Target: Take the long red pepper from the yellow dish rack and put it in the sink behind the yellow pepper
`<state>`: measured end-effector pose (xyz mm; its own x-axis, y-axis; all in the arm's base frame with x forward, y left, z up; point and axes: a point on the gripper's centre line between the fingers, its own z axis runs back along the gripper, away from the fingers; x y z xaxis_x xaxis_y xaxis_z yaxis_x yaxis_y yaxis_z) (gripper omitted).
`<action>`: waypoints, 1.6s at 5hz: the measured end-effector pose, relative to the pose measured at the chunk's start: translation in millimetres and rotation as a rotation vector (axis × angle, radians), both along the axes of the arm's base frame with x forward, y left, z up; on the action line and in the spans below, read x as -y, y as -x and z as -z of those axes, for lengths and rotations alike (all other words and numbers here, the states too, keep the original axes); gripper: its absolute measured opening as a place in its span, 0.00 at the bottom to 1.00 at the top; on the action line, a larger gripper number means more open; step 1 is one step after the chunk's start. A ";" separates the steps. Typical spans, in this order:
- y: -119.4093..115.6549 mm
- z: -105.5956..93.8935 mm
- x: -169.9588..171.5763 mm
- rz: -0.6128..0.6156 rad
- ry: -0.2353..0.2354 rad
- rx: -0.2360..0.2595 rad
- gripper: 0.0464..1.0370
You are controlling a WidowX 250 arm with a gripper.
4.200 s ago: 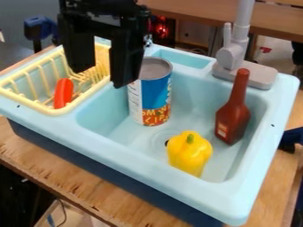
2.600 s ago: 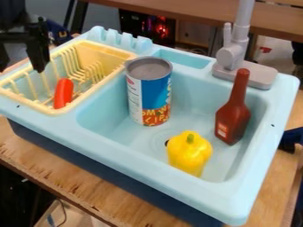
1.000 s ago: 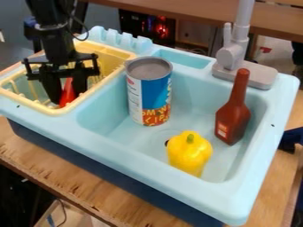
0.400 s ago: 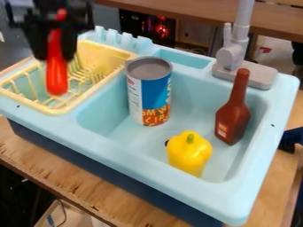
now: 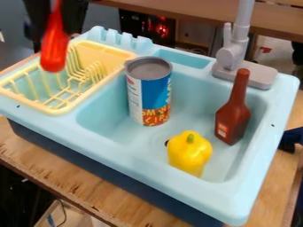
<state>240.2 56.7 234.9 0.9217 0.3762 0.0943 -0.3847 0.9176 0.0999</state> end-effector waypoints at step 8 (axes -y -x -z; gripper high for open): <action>-54.1 92.5 95.5 0.505 0.181 -0.207 0.46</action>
<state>294.3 -38.8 142.4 0.9837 -0.1218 -0.1321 0.1163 0.9920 -0.0492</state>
